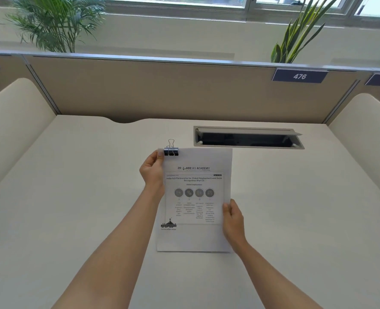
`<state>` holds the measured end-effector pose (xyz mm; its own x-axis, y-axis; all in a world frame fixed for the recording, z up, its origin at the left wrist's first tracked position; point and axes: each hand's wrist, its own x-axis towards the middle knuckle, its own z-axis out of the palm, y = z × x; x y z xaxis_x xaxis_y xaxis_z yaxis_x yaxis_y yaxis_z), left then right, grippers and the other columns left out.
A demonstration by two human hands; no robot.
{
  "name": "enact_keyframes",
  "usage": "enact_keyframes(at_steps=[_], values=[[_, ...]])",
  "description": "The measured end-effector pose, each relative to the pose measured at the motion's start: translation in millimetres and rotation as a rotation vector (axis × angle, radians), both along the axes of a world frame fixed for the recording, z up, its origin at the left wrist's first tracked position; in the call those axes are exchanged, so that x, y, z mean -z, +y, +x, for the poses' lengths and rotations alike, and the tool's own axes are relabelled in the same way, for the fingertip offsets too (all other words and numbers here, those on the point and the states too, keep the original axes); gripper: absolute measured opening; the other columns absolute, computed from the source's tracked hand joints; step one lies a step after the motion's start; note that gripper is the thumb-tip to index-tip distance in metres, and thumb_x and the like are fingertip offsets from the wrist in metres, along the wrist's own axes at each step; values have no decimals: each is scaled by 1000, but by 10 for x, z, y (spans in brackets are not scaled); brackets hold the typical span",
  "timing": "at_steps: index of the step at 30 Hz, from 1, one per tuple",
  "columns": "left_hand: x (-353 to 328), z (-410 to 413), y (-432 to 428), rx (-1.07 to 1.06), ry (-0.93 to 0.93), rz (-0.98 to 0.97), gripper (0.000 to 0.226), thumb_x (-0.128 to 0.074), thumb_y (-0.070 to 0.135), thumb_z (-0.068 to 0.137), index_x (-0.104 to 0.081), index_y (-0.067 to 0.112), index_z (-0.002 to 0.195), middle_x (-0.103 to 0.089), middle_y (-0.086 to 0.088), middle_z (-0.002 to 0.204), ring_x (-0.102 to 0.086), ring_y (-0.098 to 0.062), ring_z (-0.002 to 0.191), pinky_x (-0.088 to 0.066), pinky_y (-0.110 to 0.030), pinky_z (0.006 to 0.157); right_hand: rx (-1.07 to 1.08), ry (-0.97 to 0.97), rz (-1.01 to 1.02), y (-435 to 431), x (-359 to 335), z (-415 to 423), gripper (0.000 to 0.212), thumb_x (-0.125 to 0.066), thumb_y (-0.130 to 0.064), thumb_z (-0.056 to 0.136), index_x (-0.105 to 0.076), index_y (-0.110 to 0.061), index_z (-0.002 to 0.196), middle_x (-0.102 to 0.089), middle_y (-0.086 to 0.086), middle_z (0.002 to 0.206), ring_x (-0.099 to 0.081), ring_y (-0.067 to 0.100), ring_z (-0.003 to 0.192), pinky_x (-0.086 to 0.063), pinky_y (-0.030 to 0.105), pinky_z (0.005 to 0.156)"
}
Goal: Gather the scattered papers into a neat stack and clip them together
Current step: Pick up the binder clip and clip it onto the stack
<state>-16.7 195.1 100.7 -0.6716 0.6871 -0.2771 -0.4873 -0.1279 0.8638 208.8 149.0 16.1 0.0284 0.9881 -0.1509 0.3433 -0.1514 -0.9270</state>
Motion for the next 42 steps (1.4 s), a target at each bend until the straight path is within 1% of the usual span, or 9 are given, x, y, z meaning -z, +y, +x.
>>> enact_keyframes(at_steps=[2, 7, 11, 16, 18, 22, 27, 37, 42], values=[[-9, -17, -15, 22, 14, -25, 14, -64, 21, 91, -70, 10, 98, -69, 1, 83, -62, -13, 72, -56, -32, 77, 34, 10, -2, 25, -37, -14, 25, -39, -18, 100, -42, -11, 76, -49, -3, 69, -43, 15, 64, -35, 32, 63], [146, -65, -188, 240, 176, -244, 36, -43, 43, 98, -60, 13, 109, -67, 1, 96, -61, -16, 86, -49, -28, 72, 55, 22, -23, 25, -94, -70, 22, -40, -16, 98, -42, -6, 79, -51, 0, 70, -43, 17, 66, -34, 31, 63], [467, 56, -493, 355, 443, -473, 42, -50, 32, 97, -44, 8, 132, -58, -13, 126, -58, -29, 110, -47, -37, 92, 58, 38, -42, 22, -148, -162, 19, -41, -15, 98, -51, -21, 84, -61, -6, 76, -54, 13, 67, -41, 28, 60], [774, 187, -968, 361, 585, -664, 49, -56, 15, 91, -39, 9, 136, -57, -10, 129, -58, -29, 108, -47, -32, 81, 14, 3, -97, -8, -117, -263, 14, -39, -17, 100, -51, -23, 95, -60, -12, 84, -57, 17, 79, -42, 27, 63], [819, 161, -1054, 357, 637, -676, 51, -57, 9, 89, -40, 6, 138, -54, -13, 131, -56, -30, 114, -48, -36, 91, -22, -18, -126, -13, -100, -311, 13, -39, -17, 100, -51, -19, 101, -62, -5, 90, -59, 22, 85, -42, 29, 65], [832, 57, -1169, 383, 676, -689, 60, -58, 6, 89, -33, 6, 144, -46, -15, 137, -53, -28, 114, -46, -25, 82, -68, -122, -185, -29, -81, -398, 22, -46, -22, 98, -52, -16, 118, -65, 5, 110, -60, 24, 95, -47, 33, 78], [865, 15, -1278, 462, 905, -884, 84, -64, 39, 86, -17, 13, 150, -20, -11, 151, -21, -35, 136, -25, -45, 109, -77, -318, -163, -78, -50, -333, 45, -58, -24, 89, -46, -18, 132, -60, -1, 124, -57, 22, 112, -45, 35, 91], [1133, -135, -1782, 751, 1101, -711, 108, -61, 74, 68, 3, 42, 149, 5, 5, 159, 12, -18, 146, 2, -42, 118, -498, -573, -8, -310, 14, 200, 81, -72, -55, 68, -35, -38, 139, -21, -8, 149, -28, 16, 137, -15, 39, 113], [1164, -246, -1918, 872, 1216, -686, 110, -58, 80, 63, 7, 50, 146, 15, 9, 159, 20, -15, 146, 4, -40, 119, -673, -582, 64, -382, 50, 380, 81, -75, -57, 62, -39, -44, 134, -12, -12, 152, -18, 14, 138, -17, 38, 116]])
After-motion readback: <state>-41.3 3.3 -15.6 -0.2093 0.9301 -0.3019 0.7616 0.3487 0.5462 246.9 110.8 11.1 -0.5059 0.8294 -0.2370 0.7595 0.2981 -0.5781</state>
